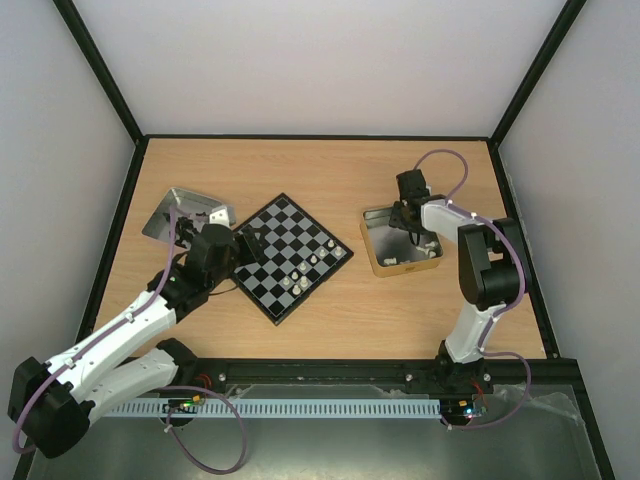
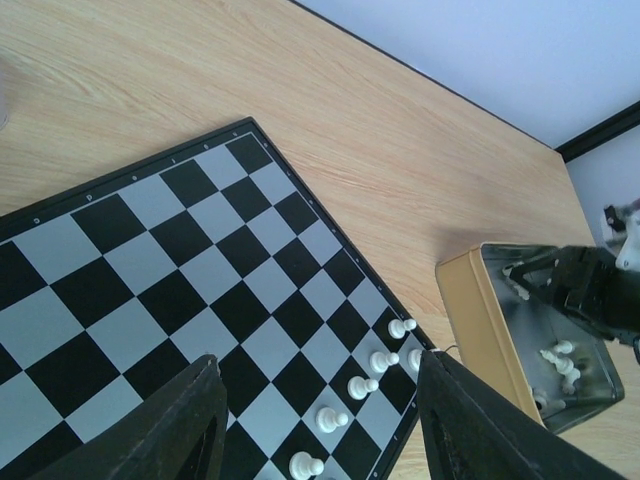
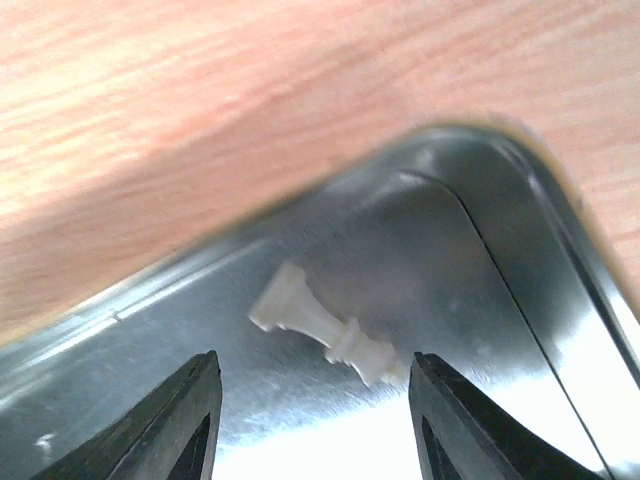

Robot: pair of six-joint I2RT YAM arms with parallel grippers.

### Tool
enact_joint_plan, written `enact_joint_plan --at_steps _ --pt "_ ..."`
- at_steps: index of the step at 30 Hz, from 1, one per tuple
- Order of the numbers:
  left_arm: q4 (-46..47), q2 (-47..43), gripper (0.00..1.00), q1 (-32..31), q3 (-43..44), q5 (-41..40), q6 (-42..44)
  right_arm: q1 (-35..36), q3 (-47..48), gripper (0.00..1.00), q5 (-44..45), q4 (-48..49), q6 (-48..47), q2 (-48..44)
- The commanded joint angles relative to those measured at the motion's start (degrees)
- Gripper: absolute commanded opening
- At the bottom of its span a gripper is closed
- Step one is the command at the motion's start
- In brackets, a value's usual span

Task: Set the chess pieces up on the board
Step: Pick up the chess piece from the storage box.

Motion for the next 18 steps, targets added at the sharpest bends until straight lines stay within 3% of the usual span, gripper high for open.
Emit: enact_joint_plan --at_steps 1,11,18 --pt "1.54 0.33 0.54 0.31 -0.71 0.87 -0.48 -0.03 3.89 0.51 -1.06 -1.90 -6.71 2.00" --pt "1.38 0.18 0.54 0.41 -0.84 1.31 -0.57 -1.13 5.11 0.49 -3.24 -3.40 -9.79 5.16" --pt "1.63 0.39 0.54 0.37 -1.05 1.72 -0.68 -1.12 3.39 0.45 -4.94 -4.41 -7.14 4.06"
